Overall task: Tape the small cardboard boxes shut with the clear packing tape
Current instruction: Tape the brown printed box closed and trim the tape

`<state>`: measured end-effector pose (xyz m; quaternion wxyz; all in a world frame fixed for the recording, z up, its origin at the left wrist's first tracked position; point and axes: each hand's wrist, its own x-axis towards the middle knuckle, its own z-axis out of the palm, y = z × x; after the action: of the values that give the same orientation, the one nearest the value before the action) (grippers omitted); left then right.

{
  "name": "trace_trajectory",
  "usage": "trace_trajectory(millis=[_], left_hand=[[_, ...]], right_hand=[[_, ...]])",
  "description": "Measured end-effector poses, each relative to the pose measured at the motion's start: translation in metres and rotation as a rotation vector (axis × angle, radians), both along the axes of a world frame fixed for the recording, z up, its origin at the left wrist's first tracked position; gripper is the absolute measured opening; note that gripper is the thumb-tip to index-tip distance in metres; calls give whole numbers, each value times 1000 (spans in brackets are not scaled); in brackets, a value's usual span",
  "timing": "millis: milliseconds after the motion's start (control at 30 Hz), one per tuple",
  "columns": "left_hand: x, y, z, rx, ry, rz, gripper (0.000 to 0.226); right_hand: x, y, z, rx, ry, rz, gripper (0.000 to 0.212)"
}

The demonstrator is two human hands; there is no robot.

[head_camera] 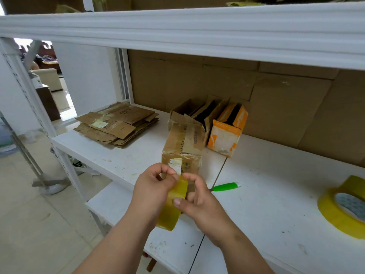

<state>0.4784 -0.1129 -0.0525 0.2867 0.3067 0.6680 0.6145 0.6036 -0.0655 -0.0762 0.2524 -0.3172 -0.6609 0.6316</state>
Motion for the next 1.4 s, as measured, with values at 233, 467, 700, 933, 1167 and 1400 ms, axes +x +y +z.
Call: trace_trajectory(millis=[233,467,700,933,1167,1400], left_hand=[[28,6,0,129,-83,-5,13],[69,14,-2,231,-135,-55,13],[99,31,-11,172,-503,-102,13],[125,55,-23,2,-585,-88,8],[135,66,-29,-28,-374,-136,39],[136,73,-32,-32,-194,-256,16]], right_hand=[[37,4,12,152,-68,-179,45],[70,19,16,353,-283,-330,31],[106,24,20,472,-449,-409,24],[130,26,5,570,-523,-462,26],[147,32,-3,612,-573,-497,28],[153,40,-5,645,-565,-481,29]])
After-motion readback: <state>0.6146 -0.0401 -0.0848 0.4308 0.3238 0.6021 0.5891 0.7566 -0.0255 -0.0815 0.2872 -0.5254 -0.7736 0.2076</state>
